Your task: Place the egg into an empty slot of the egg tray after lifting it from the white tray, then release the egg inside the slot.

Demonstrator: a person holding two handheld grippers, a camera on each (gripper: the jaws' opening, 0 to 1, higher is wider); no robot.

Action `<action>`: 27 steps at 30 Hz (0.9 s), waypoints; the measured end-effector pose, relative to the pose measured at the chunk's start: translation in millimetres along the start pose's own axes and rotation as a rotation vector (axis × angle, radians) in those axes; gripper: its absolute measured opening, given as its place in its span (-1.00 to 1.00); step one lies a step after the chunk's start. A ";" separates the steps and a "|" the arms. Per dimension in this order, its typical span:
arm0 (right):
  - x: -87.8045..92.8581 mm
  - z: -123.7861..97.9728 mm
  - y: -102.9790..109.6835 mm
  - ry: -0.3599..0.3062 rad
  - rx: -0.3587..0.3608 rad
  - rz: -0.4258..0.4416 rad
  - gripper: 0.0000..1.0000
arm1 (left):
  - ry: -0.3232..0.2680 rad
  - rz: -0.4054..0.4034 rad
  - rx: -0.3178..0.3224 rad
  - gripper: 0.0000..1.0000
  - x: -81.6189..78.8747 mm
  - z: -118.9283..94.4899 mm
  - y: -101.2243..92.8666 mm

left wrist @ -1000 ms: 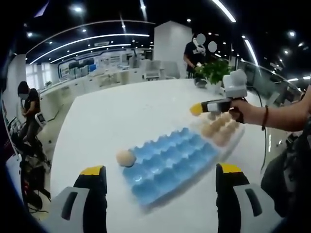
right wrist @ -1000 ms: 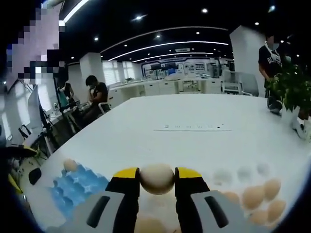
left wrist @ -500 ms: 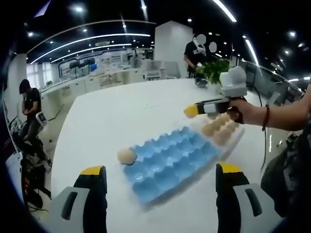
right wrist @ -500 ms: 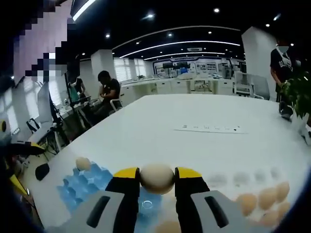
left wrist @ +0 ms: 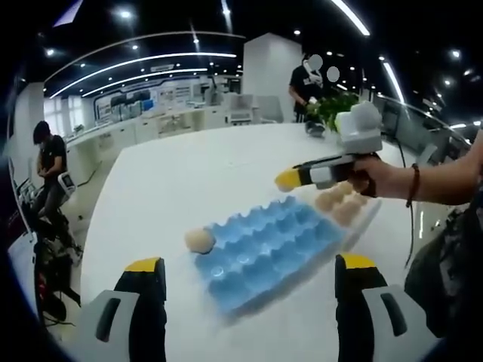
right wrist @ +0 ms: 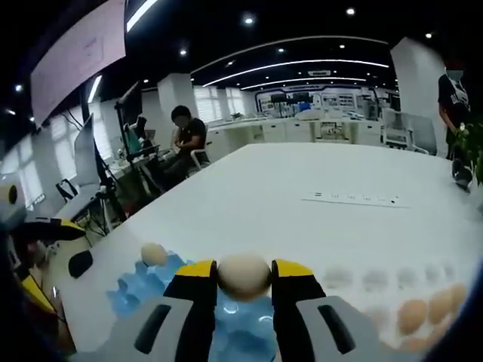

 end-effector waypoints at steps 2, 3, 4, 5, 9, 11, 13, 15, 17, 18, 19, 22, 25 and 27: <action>-0.2 0.8 3.5 0.001 -0.010 -0.005 -0.43 | 0.000 0.000 -0.001 0.89 0.6 -0.7 0.1; -0.5 1.4 5.6 0.002 -0.015 -0.005 -0.43 | 0.000 -0.003 -0.001 0.89 1.2 -1.3 0.4; -0.6 1.8 7.2 0.002 -0.021 -0.006 -0.43 | 0.001 -0.004 -0.002 0.89 1.6 -1.7 0.7; -0.6 2.5 9.2 0.002 -0.026 -0.008 -0.43 | 0.001 -0.004 -0.005 0.89 2.1 -2.3 1.2; -0.3 4.0 15.5 0.006 -0.046 -0.012 -0.43 | 0.001 -0.007 -0.011 0.89 3.1 -4.5 2.2; 0.2 5.5 19.8 0.008 -0.063 -0.017 -0.43 | 0.000 -0.007 -0.013 0.89 3.6 -5.7 2.5; 0.5 5.9 24.4 0.012 -0.080 -0.015 -0.43 | 0.002 -0.008 -0.015 0.89 4.2 -6.5 2.8; 0.9 6.7 29.8 0.014 -0.100 -0.022 -0.43 | 0.004 -0.009 -0.017 0.89 4.9 -7.5 3.1; 1.4 7.7 33.7 0.017 -0.113 -0.027 -0.43 | 0.003 -0.010 -0.018 0.89 5.4 -8.4 3.3; 1.8 8.4 35.6 0.020 -0.118 -0.031 -0.43 | 0.003 -0.010 -0.019 0.89 5.4 -8.8 3.0; 2.4 9.3 38.5 0.025 -0.124 -0.037 -0.43 | 0.004 -0.010 -0.021 0.89 5.5 -9.3 2.9; 3.8 10.8 44.8 0.035 -0.144 -0.044 -0.43 | 0.000 -0.013 -0.025 0.89 5.7 -10.2 2.1; 4.3 12.6 51.7 0.039 -0.165 -0.056 -0.43 | 0.006 -0.013 -0.027 0.89 6.4 -10.1 1.2; 4.3 13.8 55.2 0.042 -0.178 -0.061 -0.43 | 0.006 -0.013 -0.026 0.89 6.3 -10.0 0.7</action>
Point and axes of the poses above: the point that each gripper's makers call its tool centre point, and the gripper's own axes: z roughly forward along the fingers, y roughly to its left, x roughly out of its underside, the point moved 10 cm from there along -z, roughly backward along the fingers, and after that the axes turned 14 degrees about x, right-handed, at the moved point
